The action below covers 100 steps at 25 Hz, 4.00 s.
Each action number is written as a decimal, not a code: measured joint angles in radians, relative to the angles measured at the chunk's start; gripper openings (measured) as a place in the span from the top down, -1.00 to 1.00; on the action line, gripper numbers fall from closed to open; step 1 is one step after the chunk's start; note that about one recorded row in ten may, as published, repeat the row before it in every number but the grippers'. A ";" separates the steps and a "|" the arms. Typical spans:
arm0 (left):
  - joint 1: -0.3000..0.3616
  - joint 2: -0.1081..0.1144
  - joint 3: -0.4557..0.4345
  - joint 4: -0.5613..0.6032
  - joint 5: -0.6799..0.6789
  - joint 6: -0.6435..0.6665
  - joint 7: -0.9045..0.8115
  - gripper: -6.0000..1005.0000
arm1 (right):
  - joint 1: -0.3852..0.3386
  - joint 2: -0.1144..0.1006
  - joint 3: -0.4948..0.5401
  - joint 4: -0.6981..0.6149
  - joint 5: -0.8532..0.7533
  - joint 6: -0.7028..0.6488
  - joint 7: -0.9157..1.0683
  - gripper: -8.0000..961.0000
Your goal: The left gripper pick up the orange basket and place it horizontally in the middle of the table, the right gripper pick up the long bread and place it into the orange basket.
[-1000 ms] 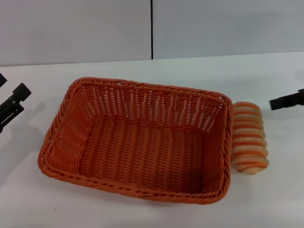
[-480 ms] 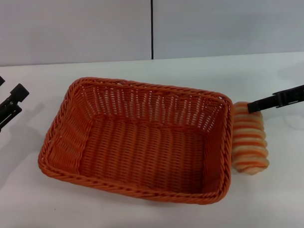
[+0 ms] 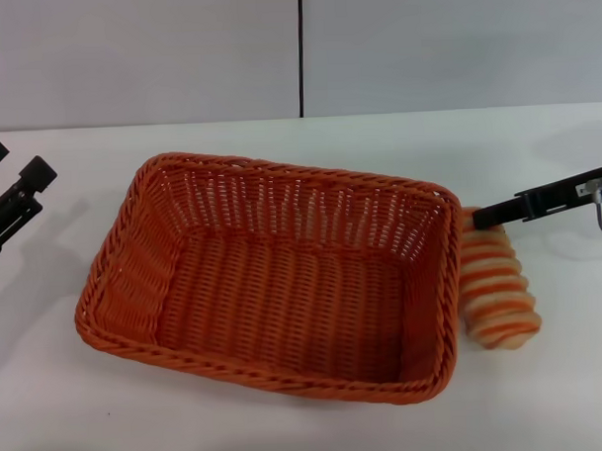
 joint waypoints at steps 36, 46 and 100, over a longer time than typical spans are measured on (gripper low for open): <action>-0.021 0.000 -0.034 -0.040 0.000 0.017 -0.003 -0.65 | -0.162 0.042 0.002 -0.760 0.148 -0.412 0.176 0.87; -0.023 0.000 -0.030 -0.050 0.001 0.040 -0.018 -0.65 | -0.004 0.037 -0.151 -0.743 0.372 -0.532 0.217 0.93; 0.101 -0.004 -0.438 -0.240 0.000 0.078 0.378 -0.65 | -0.446 0.049 0.294 0.325 1.297 -0.221 -1.320 -0.39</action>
